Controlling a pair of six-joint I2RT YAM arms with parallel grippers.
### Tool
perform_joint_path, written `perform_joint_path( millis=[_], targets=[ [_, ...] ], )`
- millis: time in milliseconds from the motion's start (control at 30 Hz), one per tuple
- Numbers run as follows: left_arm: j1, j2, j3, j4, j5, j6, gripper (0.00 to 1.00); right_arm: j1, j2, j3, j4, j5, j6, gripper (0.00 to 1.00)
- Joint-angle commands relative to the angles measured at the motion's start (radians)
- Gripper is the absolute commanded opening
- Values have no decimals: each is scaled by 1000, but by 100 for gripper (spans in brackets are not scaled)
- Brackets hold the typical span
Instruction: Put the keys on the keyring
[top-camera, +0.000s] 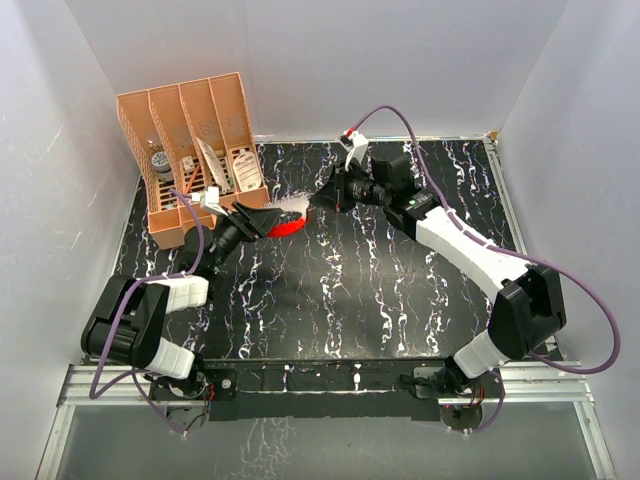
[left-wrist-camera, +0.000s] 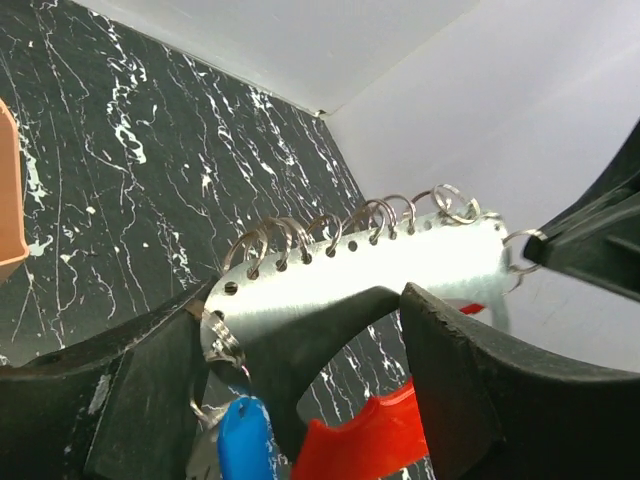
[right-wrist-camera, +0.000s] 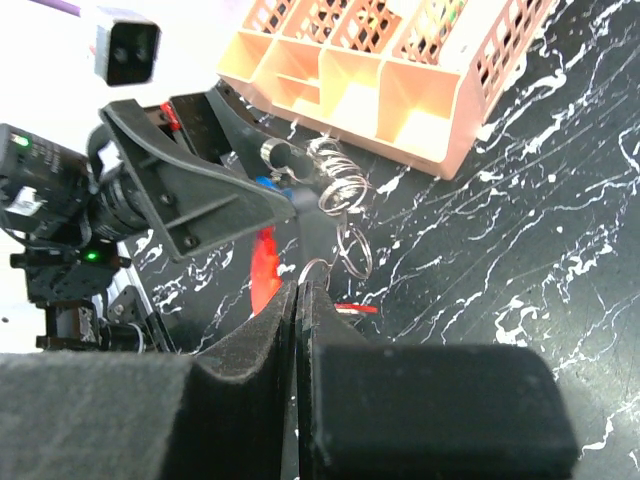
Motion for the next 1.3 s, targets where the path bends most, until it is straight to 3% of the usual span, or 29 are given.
perform_joint_path(
  millis=[0, 233, 467, 633, 800, 1000, 1267],
  targets=[
    [10, 24, 4, 21, -19, 41, 71, 0, -67, 112, 25, -3, 13, 0],
    [12, 35, 1, 17, -46, 43, 73, -1, -56, 188, -37, 7, 4, 0],
    [12, -140, -5, -92, -70, 117, 72, -1, -59, 193, -60, 32, 26, 0],
    [10, -250, -8, -36, -10, 167, 64, -2, -60, 177, -48, 46, 49, 0],
    [8, -226, 20, 72, 133, 199, 55, -2, -52, 158, 9, 20, 83, 0],
    [8, -185, 20, 189, 193, 207, 60, -3, -22, 161, 54, -28, 111, 0],
    [-49, -183, 59, 217, 200, 289, 68, -2, -22, 153, 49, -38, 117, 0]
  ],
)
